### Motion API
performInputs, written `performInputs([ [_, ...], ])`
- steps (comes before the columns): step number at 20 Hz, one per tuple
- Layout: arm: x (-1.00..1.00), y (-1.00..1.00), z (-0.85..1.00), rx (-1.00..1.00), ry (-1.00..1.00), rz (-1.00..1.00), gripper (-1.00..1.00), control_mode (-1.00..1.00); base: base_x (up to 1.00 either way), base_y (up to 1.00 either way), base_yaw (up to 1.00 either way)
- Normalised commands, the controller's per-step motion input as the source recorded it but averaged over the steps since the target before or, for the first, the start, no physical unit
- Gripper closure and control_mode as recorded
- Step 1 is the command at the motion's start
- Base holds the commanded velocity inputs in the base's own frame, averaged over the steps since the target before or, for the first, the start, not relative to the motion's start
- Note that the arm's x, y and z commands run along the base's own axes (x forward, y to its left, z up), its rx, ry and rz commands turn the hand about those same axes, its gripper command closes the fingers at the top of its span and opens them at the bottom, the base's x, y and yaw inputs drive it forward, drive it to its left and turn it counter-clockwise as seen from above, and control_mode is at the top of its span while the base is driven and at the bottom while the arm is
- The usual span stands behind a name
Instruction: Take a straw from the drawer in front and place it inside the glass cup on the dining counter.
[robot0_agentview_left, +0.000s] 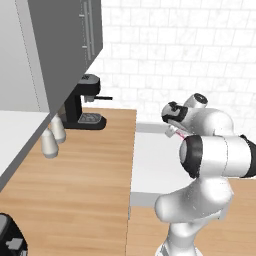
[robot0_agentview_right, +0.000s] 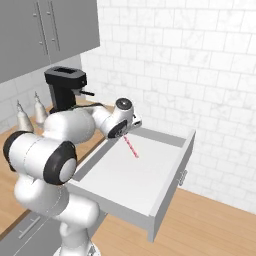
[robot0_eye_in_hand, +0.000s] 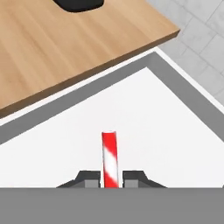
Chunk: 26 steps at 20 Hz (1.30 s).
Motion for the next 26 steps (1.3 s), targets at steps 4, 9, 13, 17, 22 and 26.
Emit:
performInputs([
  [4, -0.36, 0.05, 1.00, 0.02, 0.10, -0.07, 1.00, -1.00, 0.00, 0.00, 0.00],
  [9, -0.56, 0.00, 1.00, 0.02, 0.08, -0.06, 1.00, -1.00, 0.00, 0.00, 0.00],
  [13, -0.50, 0.06, 1.00, 0.00, 0.07, -0.04, 1.00, -1.00, 0.00, 0.00, 0.00],
  [17, -0.57, 0.11, 0.86, 0.00, 0.06, -0.02, 1.00, -1.00, 0.00, 0.00, 0.00],
  [22, -0.63, 0.13, 0.26, 0.00, -0.01, -0.05, 1.00, -1.00, 0.00, 0.00, 0.00],
  [26, -0.50, 0.00, 0.03, 0.00, -0.03, -0.04, 1.00, 1.00, -0.25, 0.00, -0.02],
])
